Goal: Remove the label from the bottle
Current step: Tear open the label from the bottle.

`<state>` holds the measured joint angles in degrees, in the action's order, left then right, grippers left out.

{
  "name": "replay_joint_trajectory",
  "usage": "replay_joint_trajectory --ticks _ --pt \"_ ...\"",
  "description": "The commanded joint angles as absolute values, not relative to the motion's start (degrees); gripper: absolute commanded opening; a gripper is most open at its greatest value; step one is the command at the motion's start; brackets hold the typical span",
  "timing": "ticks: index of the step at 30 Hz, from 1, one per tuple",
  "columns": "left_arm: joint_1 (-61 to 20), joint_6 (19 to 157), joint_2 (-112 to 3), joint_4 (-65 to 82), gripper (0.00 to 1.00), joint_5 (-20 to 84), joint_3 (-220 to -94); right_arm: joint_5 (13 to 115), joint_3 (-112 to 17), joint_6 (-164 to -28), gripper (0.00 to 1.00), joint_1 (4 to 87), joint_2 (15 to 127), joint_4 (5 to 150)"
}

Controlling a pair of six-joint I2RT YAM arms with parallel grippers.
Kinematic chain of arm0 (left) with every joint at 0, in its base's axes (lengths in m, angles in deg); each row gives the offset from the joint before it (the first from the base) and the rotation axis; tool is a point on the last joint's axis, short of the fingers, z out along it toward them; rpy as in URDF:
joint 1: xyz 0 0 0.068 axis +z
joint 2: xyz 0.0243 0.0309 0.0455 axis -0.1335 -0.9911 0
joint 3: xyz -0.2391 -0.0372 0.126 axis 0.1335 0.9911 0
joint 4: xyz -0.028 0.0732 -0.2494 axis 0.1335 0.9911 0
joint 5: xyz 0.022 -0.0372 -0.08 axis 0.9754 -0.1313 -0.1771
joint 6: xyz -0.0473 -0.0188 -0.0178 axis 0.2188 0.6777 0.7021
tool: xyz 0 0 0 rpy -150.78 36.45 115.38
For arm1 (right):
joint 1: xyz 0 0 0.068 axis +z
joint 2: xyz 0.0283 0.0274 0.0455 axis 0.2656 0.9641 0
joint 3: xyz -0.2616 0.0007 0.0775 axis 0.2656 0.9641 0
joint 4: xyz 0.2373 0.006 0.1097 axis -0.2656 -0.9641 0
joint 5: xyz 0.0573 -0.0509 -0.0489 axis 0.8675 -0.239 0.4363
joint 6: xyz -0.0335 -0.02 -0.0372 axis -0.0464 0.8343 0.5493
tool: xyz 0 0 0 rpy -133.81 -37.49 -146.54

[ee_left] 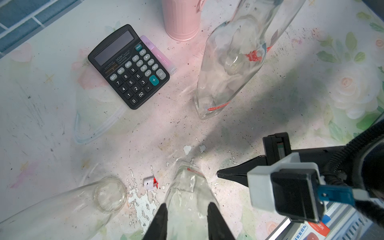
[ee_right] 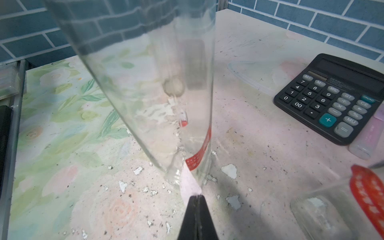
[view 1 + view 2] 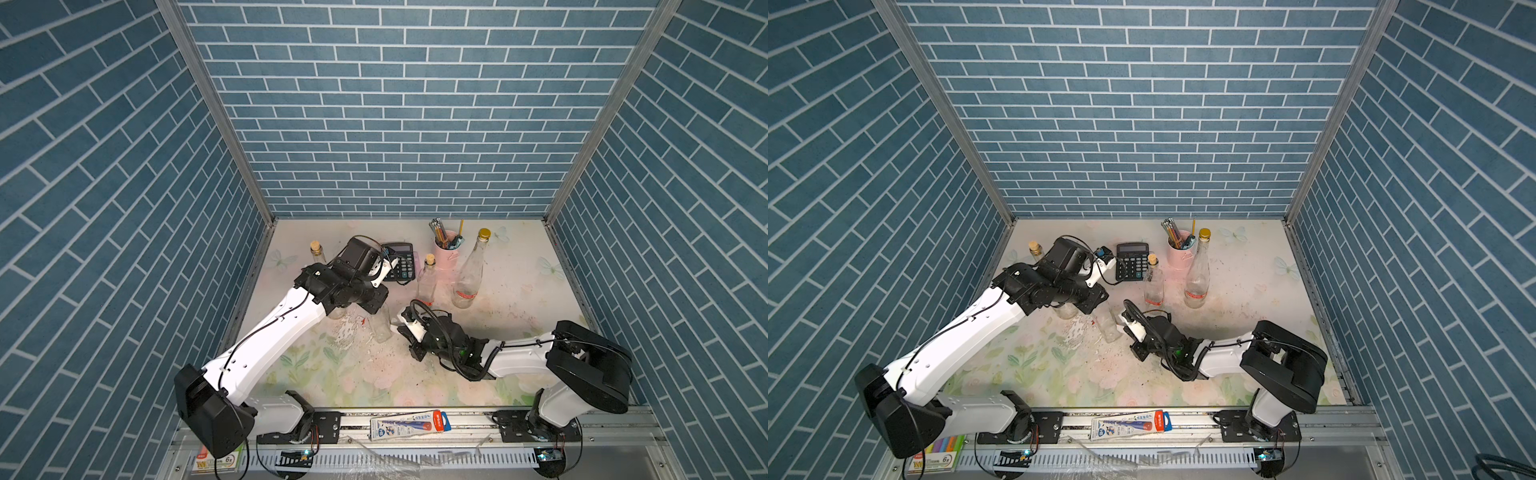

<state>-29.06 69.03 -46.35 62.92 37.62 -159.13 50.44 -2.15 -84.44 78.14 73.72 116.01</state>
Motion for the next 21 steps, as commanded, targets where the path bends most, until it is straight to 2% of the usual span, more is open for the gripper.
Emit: replay_joint_trajectory --ticks 1,5,9,12,21 --pt "-29.33 69.45 -46.30 61.34 0.20 37.84 -160.00 50.49 -1.51 -86.12 0.00 78.37 74.37 117.55" --pt "-29.34 69.70 -45.04 59.96 0.47 37.02 -159.86 50.45 -1.38 -86.13 0.00 78.39 74.20 117.88" --pt "-29.24 69.89 -44.08 58.84 0.61 36.93 -160.12 50.71 -1.21 -86.10 0.00 78.42 74.09 118.21" --pt "-29.25 70.60 -43.23 57.84 0.66 36.85 -160.01 51.15 -1.07 -86.17 0.00 78.36 74.13 118.59" --pt "-29.24 75.08 -36.16 57.22 0.71 38.30 -156.73 53.47 -0.54 -86.20 0.00 78.58 74.68 120.36"
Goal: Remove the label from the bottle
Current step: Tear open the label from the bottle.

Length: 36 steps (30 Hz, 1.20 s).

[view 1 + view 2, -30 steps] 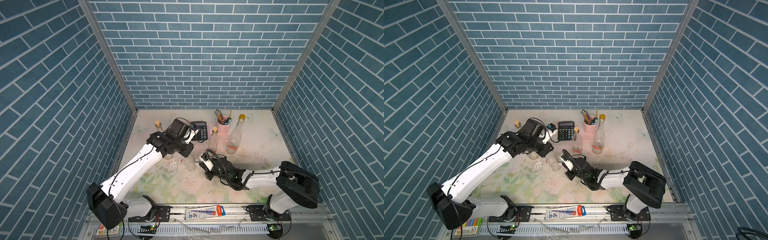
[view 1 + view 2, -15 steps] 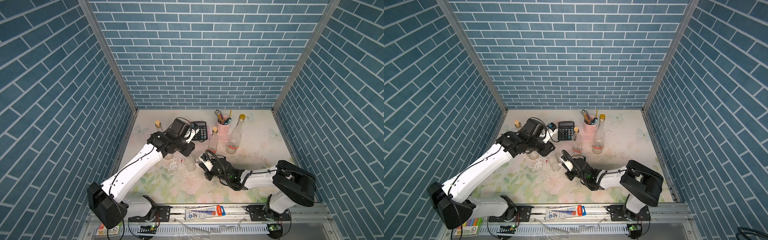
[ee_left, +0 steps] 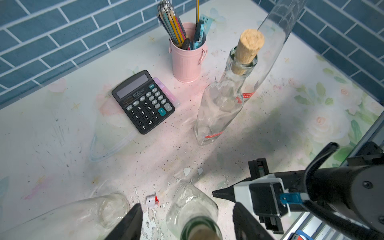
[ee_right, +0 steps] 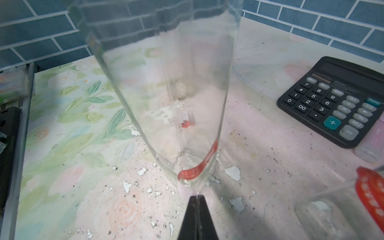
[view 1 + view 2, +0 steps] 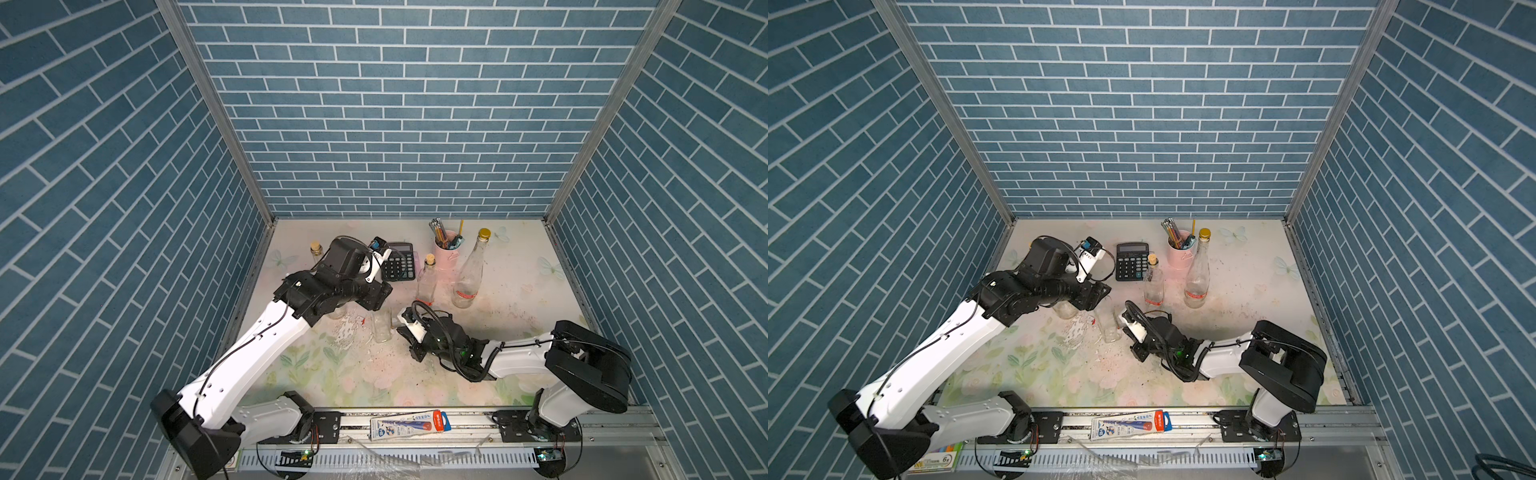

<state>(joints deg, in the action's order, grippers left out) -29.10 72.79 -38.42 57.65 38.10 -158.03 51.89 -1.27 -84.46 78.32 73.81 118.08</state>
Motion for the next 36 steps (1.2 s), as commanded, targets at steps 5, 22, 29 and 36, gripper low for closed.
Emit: replay_joint_trajectory --ticks 5,22,29,36 --pt "-29.33 78.15 -33.33 56.18 0.71 36.99 -152.60 53.67 -0.52 -86.22 0.00 78.99 74.90 120.71" --pt "-32.35 87.37 -25.72 40.41 0.73 42.17 -137.04 54.38 -0.37 -86.35 0.00 80.03 74.93 121.07" --pt "-33.41 88.56 -24.99 35.99 0.69 46.86 -135.53 53.93 -0.47 -86.32 0.00 80.12 75.04 121.05" --pt "-37.78 88.91 -25.65 32.30 0.59 52.50 -134.02 54.09 -0.54 -86.22 0.00 80.25 75.15 121.04"
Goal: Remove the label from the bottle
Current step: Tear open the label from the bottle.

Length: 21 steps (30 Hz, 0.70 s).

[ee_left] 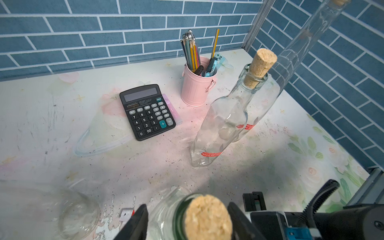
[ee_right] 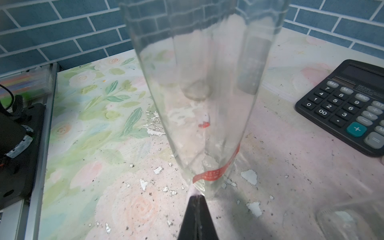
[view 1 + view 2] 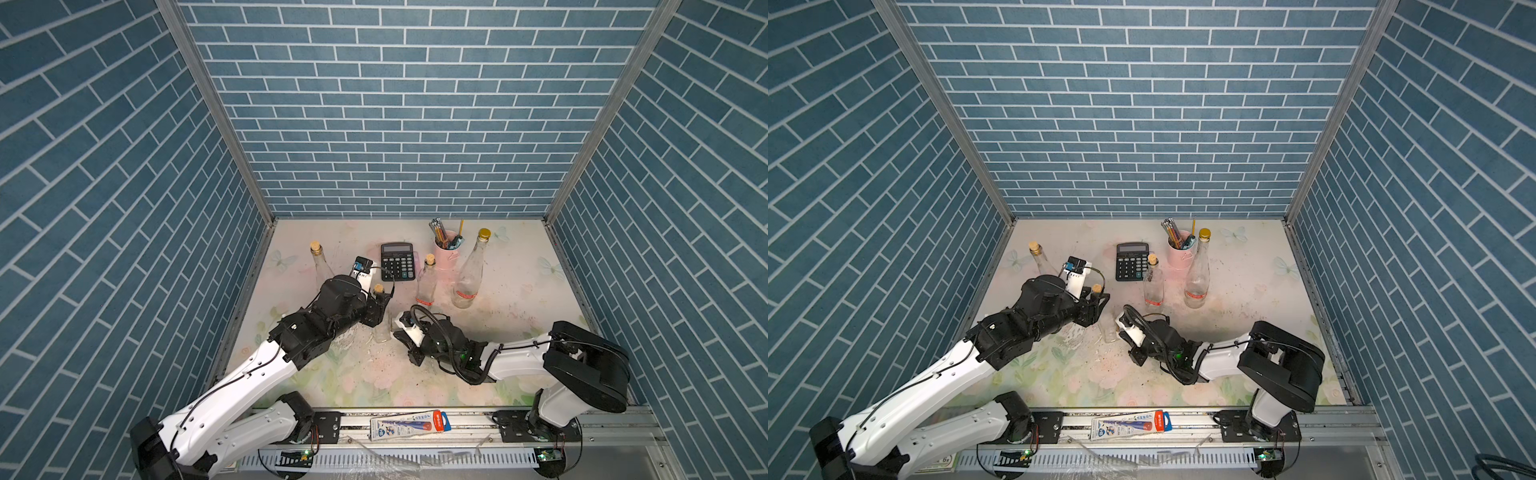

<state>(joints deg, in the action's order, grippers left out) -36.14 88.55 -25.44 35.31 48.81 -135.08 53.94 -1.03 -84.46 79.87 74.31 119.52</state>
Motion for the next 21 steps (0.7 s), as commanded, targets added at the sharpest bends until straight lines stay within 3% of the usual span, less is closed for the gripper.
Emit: replay_joint_trajectory --ticks 1,10,21 --pt "-38.71 88.83 -26.01 32.17 0.59 53.71 -134.01 54.08 -0.61 -86.22 0.00 80.26 75.20 121.06" --pt "-40.67 88.70 -25.98 27.21 0.41 58.66 -130.70 53.99 -0.29 -86.22 0.00 80.21 74.92 121.08" --pt "-40.68 86.51 -23.99 23.45 0.14 56.15 -127.57 54.01 -0.45 -86.10 0.00 80.24 74.63 121.07"
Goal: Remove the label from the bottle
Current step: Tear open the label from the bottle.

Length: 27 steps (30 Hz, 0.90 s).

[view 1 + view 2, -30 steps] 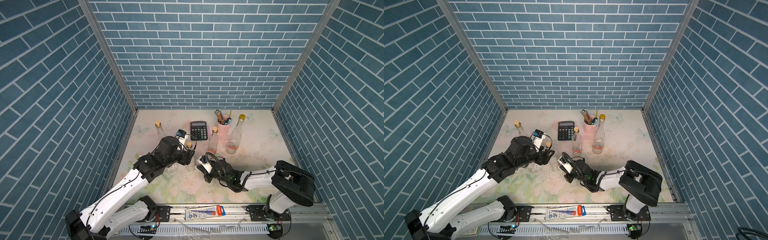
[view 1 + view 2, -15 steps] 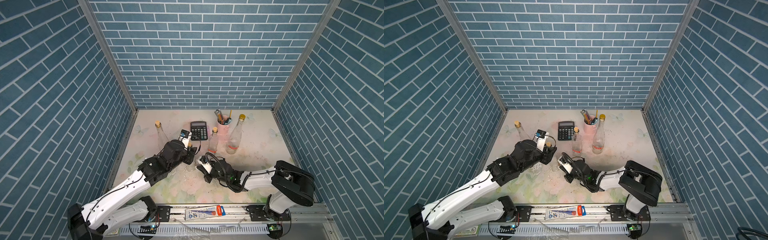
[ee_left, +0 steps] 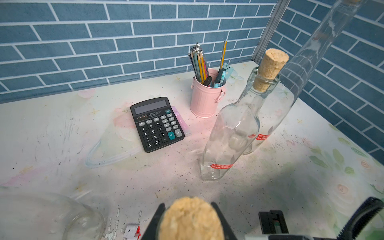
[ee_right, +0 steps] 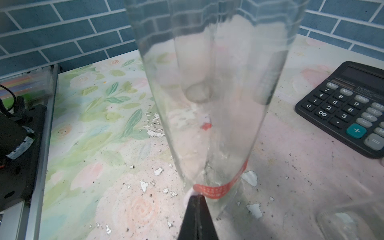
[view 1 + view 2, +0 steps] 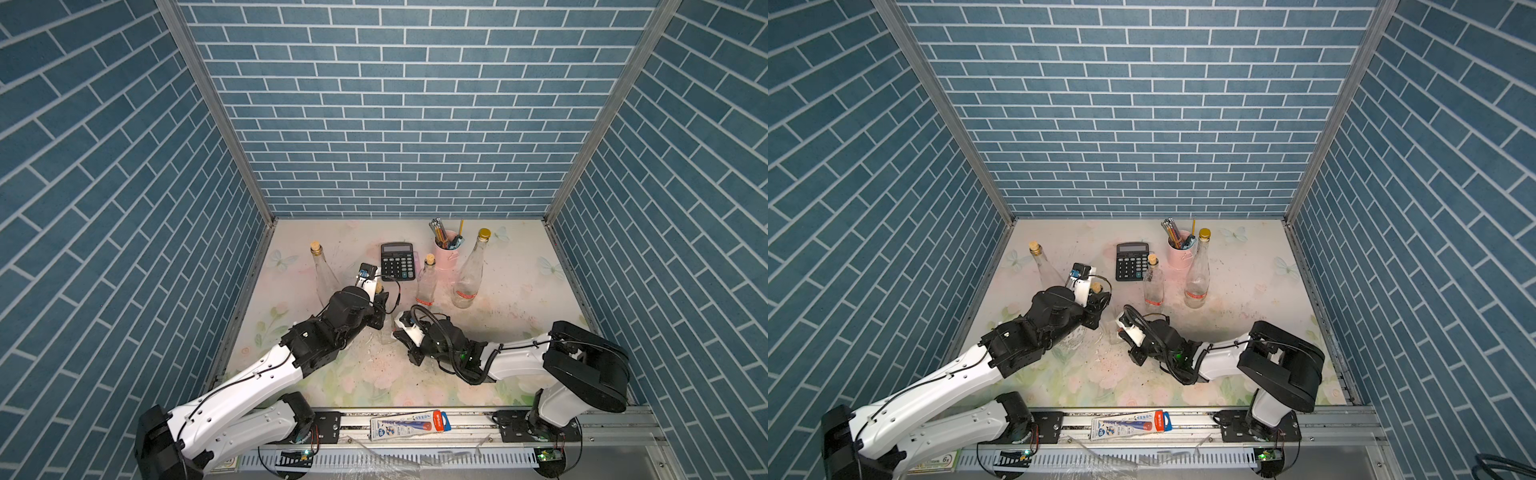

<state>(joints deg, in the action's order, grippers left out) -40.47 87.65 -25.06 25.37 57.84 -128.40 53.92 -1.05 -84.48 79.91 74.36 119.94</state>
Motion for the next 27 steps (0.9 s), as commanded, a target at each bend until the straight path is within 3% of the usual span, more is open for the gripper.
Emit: replay_joint_trajectory --ticks 1,6,21,27 --pt "-40.67 85.82 -23.87 23.81 0.11 55.65 -127.92 53.98 -0.61 -86.10 0.00 80.21 74.31 120.88" --pt "-40.67 80.03 -23.50 26.87 0.00 52.97 -130.61 53.78 -0.76 -85.63 0.00 80.26 71.13 119.27" --pt "-39.53 67.27 -21.59 36.82 0.00 48.03 -138.90 52.80 -0.02 -84.46 0.00 80.12 65.50 115.33" --pt "-35.98 67.27 -19.83 37.97 0.00 41.20 -139.84 52.55 -0.02 -84.01 0.00 80.02 64.70 114.69"
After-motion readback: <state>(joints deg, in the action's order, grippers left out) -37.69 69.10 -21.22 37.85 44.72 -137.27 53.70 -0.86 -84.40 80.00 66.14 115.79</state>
